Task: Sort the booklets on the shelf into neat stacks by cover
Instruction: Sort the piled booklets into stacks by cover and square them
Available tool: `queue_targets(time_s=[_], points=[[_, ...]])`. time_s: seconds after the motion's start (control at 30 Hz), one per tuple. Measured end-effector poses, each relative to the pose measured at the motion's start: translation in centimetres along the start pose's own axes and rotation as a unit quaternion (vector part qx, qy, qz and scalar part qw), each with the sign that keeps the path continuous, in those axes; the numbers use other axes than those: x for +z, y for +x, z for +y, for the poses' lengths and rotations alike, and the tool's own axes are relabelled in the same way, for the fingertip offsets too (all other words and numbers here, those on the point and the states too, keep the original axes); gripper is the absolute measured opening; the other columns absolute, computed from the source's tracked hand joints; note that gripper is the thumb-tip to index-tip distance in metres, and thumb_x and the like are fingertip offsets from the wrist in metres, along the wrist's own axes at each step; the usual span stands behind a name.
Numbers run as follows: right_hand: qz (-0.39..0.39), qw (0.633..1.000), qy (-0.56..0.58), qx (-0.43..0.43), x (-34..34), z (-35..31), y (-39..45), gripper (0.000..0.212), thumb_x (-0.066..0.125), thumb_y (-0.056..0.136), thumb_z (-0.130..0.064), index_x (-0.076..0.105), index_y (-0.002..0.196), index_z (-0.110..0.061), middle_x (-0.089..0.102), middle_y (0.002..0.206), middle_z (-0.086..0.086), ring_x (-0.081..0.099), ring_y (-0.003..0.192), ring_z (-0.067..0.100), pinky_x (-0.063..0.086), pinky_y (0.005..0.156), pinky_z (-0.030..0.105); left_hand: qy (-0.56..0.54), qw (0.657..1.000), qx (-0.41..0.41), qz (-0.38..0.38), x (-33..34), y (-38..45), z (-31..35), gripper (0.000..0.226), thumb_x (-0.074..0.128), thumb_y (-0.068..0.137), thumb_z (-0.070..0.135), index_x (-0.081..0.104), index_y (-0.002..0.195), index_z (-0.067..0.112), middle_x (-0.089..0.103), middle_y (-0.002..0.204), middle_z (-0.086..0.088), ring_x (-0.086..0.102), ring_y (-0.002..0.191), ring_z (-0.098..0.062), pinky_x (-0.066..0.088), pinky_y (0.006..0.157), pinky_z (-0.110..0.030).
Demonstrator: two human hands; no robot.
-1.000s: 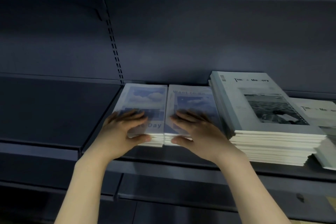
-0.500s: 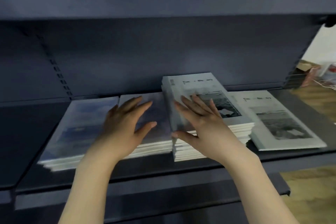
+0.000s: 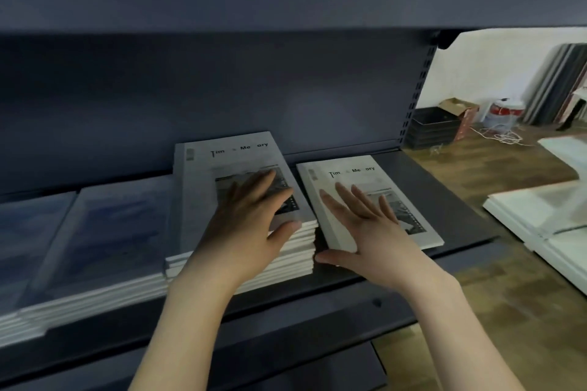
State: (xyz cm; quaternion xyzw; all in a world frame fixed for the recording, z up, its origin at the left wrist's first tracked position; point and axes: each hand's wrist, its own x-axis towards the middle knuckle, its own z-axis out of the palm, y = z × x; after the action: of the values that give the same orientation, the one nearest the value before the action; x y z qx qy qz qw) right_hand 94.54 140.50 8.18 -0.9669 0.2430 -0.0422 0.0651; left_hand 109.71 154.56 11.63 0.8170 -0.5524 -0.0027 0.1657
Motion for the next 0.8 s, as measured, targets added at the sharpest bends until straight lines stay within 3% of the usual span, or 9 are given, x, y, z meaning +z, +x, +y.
queue_targets(time_s=[0.23,0.33,0.43,0.53,0.57,0.63,0.7,0.8], points=[[-0.105,0.994,0.014,0.003,3.5,6.0,0.5,0.096,0.048,0.074,-0.075,-0.008,0.145,-0.043,-0.015,0.155,-0.01,-0.022,0.14,0.01,-0.011,0.115,0.045,0.001,1.0,-0.028,0.011,2.2,0.7,2.8,0.056,0.036,0.093,0.052,0.02,0.145,0.038,-0.003,0.156,0.012,-0.006,0.142,-0.01,0.0,0.114,-0.03],[-0.104,0.994,0.028,-0.028,3.6,7.0,0.8,0.089,0.047,0.076,-0.073,0.0,0.146,-0.044,-0.007,0.156,-0.012,-0.017,0.141,0.007,-0.008,0.115,0.045,-0.014,0.999,-0.039,0.029,3.2,0.7,3.1,0.055,0.038,0.093,0.052,0.025,0.144,0.035,0.003,0.156,0.009,-0.001,0.143,-0.011,0.002,0.114,-0.03],[-0.054,0.996,0.014,-0.07,3.2,7.2,1.3,0.078,0.043,0.08,-0.069,0.017,0.147,-0.036,0.015,0.154,-0.01,0.003,0.142,0.01,0.004,0.114,0.047,-0.012,0.997,-0.048,0.057,3.8,0.8,3.4,0.056,0.032,0.091,0.057,0.032,0.142,0.034,0.007,0.156,0.007,0.003,0.143,-0.013,0.003,0.114,-0.03],[0.03,0.995,0.0,-0.098,3.9,6.7,1.4,0.073,0.026,0.084,-0.068,0.05,0.134,-0.02,0.05,0.137,0.001,0.045,0.129,0.025,0.037,0.101,0.055,-0.017,0.995,-0.056,0.075,4.3,0.6,3.7,0.066,0.025,0.084,0.064,0.036,0.141,0.032,0.011,0.156,0.007,0.006,0.143,-0.014,0.002,0.109,-0.023],[0.055,0.994,0.001,-0.097,4.6,6.8,1.4,0.068,0.029,0.087,-0.062,0.058,0.126,-0.015,0.06,0.127,0.005,0.055,0.118,0.028,0.045,0.092,0.054,-0.017,0.995,-0.052,0.084,4.3,0.4,4.0,0.071,0.023,0.08,0.066,0.038,0.14,0.03,0.013,0.155,0.006,0.008,0.143,-0.014,0.002,0.107,-0.023],[0.103,0.991,0.008,-0.084,5.4,6.9,1.4,0.045,0.055,0.086,-0.037,0.063,0.119,-0.007,0.065,0.117,0.01,0.062,0.107,0.031,0.05,0.085,0.052,-0.019,0.994,-0.053,0.097,4.4,0.2,4.2,0.068,0.029,0.082,0.062,0.041,0.139,0.028,0.017,0.155,0.004,0.011,0.143,-0.015,0.002,0.107,-0.023],[0.125,0.989,0.028,-0.074,6.1,7.2,1.5,0.058,0.075,0.067,-0.003,0.058,0.123,-0.001,0.063,0.119,0.015,0.061,0.109,0.034,0.042,0.093,0.051,-0.016,0.993,-0.057,0.102,4.6,0.1,4.2,0.059,0.037,0.087,0.055,0.042,0.139,0.027,0.02,0.154,0.003,0.013,0.142,-0.016,0.004,0.108,-0.024],[0.118,0.99,0.06,-0.037,6.1,7.3,1.6,0.068,0.068,0.064,0.01,0.05,0.129,0.003,0.057,0.127,0.019,0.055,0.117,0.034,0.03,0.103,0.039,-0.008,0.991,-0.055,0.125,4.8,0.0,4.3,0.058,0.038,0.085,0.052,0.052,0.132,0.02,0.035,0.148,-0.005,0.029,0.138,-0.025,0.016,0.108,-0.032]])
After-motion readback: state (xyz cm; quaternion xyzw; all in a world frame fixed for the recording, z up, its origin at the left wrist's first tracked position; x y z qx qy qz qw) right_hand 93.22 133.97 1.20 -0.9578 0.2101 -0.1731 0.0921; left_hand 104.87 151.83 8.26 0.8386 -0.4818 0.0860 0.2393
